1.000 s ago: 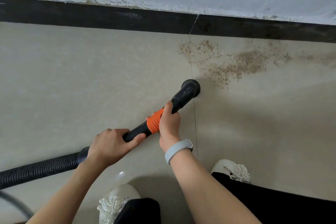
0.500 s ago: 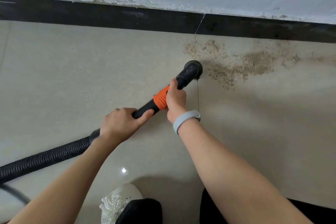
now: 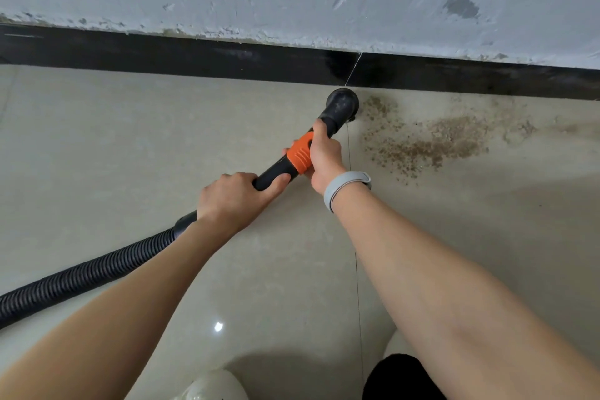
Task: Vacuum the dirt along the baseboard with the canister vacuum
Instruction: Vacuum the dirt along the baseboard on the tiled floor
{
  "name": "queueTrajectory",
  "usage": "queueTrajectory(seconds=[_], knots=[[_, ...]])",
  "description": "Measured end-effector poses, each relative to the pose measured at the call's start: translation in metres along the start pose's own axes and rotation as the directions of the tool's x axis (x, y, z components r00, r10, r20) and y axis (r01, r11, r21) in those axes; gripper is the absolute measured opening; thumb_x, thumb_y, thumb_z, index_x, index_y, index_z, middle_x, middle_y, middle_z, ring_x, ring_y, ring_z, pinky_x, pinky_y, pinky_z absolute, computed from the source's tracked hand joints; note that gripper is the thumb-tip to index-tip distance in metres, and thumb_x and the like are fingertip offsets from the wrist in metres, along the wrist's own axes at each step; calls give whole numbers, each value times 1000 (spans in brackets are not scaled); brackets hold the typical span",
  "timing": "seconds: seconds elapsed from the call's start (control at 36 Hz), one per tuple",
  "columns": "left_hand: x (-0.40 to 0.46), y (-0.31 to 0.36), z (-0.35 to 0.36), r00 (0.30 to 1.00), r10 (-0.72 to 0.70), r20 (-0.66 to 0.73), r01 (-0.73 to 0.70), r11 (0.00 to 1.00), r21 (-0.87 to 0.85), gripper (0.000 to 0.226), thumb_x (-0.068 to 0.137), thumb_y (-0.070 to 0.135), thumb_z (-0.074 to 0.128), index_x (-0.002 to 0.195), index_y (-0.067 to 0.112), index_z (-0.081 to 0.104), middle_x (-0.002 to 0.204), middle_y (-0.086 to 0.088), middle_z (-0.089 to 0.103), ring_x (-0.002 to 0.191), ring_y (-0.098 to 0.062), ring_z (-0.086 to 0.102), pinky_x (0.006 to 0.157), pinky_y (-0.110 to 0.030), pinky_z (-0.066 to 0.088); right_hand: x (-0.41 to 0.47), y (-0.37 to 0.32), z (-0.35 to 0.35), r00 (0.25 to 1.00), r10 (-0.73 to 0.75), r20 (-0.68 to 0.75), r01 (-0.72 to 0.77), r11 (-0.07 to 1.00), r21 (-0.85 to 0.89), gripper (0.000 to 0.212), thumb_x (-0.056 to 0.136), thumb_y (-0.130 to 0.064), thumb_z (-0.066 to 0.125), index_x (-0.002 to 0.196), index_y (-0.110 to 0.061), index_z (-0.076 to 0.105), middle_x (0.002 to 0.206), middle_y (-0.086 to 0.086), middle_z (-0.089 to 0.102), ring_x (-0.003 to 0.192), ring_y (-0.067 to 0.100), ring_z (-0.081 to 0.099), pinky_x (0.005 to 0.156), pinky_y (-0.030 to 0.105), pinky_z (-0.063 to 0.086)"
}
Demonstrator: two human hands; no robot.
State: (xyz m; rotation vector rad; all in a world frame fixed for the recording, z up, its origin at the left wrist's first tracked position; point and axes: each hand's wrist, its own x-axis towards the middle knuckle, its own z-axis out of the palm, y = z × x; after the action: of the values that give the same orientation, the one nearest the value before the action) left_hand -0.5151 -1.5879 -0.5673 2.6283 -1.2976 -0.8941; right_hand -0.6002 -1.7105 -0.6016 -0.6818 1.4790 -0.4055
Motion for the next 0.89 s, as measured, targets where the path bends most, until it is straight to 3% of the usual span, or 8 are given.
queueTrajectory(seconds=[0.14, 0.25, 0.31, 0.42, 0.53, 0.64, 0.78, 0.89], knots=[[10, 7, -5, 1000, -3, -31, 4, 1000, 20, 61, 85, 74, 34, 62, 20, 49, 62, 1, 53, 65, -24, 54, 61, -30, 36, 12, -12, -1, 1000, -9, 26, 9, 1000, 2, 51, 93, -51, 47, 122, -9, 48, 104, 15, 67, 94, 32, 68, 88, 49, 56], [2, 0, -3, 998, -32, -59, 32, 999, 1, 63, 83, 76, 34, 64, 19, 52, 62, 0, 54, 64, -24, 54, 60, -30, 37, 7, -13, 3, 995, 18, 97, -21, 999, 29, 36, 97, -44, 48, 95, -8, 50, 80, 11, 64, 72, 27, 67, 84, 44, 57], [-5, -8, -2, 995, -60, -76, 59, 998, -20, 63, 83, 76, 35, 64, 18, 54, 62, -1, 55, 61, -23, 53, 59, -31, 36, 1, -11, 10, 990, 32, 137, -34, 999, 13, 35, 98, -41, 47, 95, -6, 50, 77, 11, 63, 66, 27, 66, 83, 44, 58], [-15, -26, -3, 986, -132, -100, 123, 988, -93, 62, 85, 72, 38, 62, 16, 52, 60, -3, 55, 59, -25, 51, 60, -31, 37, -9, -5, 33, 978, 37, 206, -23, 997, -72, 34, 97, -43, 46, 96, -9, 49, 81, 10, 64, 83, 30, 67, 91, 49, 54], [-14, -36, -4, 981, -163, -109, 145, 977, -156, 62, 85, 71, 38, 61, 15, 52, 62, -6, 61, 65, -30, 59, 60, -31, 40, -17, -6, 50, 977, 32, 211, 2, 987, -161, 51, 94, -52, 44, 123, -10, 46, 115, 16, 63, 104, 34, 64, 93, 50, 52], [-13, -29, -4, 986, -141, -92, 128, 983, -135, 62, 85, 71, 38, 61, 16, 52, 60, -4, 57, 60, -26, 55, 56, -30, 36, -15, -7, 42, 984, 23, 179, 4, 989, -150, 38, 95, -47, 45, 103, -10, 49, 113, 18, 63, 104, 35, 64, 94, 50, 52], [-10, -7, 1, 997, -68, -25, 65, 992, -106, 61, 85, 73, 37, 63, 19, 53, 59, -1, 55, 60, -22, 54, 57, -30, 37, -11, -12, 15, 994, 7, 112, 4, 996, -94, 41, 97, -45, 46, 116, -8, 46, 90, 11, 63, 90, 31, 68, 90, 49, 55], [-5, 9, 1, 1000, -15, 19, 16, 995, -98, 61, 84, 75, 36, 62, 20, 51, 59, 1, 54, 59, -22, 55, 56, -29, 37, -13, -21, -5, 999, 0, 47, 2, 999, -46, 33, 99, -41, 45, 91, -9, 48, 80, 9, 62, 68, 23, 66, 84, 42, 58]])
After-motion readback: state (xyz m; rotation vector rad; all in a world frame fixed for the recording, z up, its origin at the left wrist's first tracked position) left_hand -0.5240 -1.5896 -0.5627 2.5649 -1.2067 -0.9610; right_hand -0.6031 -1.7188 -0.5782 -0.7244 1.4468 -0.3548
